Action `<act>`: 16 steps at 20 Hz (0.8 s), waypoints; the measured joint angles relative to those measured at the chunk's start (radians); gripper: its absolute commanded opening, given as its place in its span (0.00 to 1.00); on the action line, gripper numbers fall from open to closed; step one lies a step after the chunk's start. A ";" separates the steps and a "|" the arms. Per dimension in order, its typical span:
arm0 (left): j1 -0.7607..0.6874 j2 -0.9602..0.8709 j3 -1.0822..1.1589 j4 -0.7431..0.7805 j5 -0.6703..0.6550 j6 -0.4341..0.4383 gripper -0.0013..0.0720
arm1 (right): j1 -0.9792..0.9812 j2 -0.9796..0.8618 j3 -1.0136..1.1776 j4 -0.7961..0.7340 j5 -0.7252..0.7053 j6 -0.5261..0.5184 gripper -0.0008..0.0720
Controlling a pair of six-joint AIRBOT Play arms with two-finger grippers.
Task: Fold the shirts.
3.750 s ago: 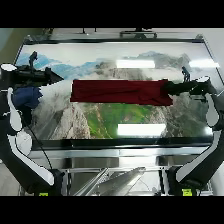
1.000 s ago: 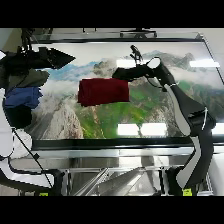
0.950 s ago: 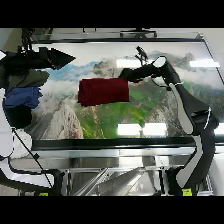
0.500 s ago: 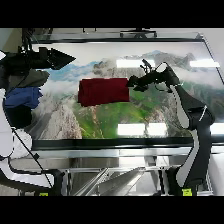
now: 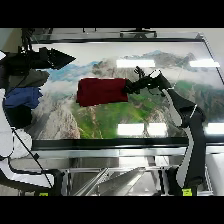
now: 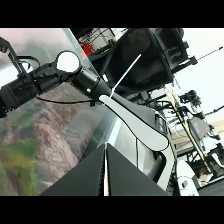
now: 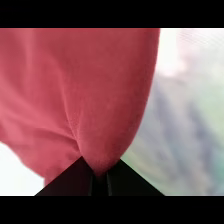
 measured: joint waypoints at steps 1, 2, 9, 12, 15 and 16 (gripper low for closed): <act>0.000 0.000 0.000 0.002 0.000 0.000 0.02 | -0.001 0.011 0.000 0.013 0.003 -0.007 0.04; 0.000 0.000 0.000 0.002 0.000 0.000 0.02 | -0.007 0.031 0.000 0.021 0.003 -0.012 0.04; 0.000 0.000 0.000 0.001 0.000 -0.001 0.02 | -0.264 0.256 0.001 -0.113 -0.020 0.112 0.03; 0.000 0.000 0.000 0.001 -0.003 -0.001 0.02 | -0.476 0.336 -0.028 -0.191 -0.017 0.178 0.03; 0.000 0.000 0.000 0.002 -0.017 -0.004 0.02 | -0.684 0.406 -0.116 -0.280 -0.016 0.225 0.03; 0.000 0.000 0.000 0.002 -0.019 -0.004 0.02 | -0.748 0.432 -0.161 -0.311 -0.026 0.235 0.03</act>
